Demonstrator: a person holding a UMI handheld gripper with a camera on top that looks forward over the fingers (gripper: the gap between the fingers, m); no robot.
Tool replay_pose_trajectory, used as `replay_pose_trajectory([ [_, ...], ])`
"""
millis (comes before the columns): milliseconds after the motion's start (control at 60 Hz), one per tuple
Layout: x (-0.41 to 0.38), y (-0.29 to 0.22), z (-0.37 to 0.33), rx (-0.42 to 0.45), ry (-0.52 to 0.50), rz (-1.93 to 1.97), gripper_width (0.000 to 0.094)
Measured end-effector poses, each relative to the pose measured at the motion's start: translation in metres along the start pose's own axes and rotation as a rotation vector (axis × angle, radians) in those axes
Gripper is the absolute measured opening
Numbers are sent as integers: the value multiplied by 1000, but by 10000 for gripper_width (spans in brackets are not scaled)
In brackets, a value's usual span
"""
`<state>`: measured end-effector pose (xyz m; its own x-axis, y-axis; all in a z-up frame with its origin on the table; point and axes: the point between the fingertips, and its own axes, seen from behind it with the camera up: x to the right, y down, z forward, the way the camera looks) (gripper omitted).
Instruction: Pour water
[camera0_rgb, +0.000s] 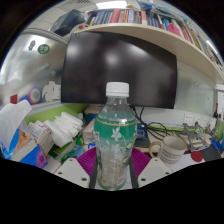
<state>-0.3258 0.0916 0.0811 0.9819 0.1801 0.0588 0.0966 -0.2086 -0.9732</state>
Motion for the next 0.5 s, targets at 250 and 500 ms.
replay_pose_trajectory([
  [250,11,1,3,-1,28,16,269],
  [500,16,-28,3,-116,-105,457,268],
])
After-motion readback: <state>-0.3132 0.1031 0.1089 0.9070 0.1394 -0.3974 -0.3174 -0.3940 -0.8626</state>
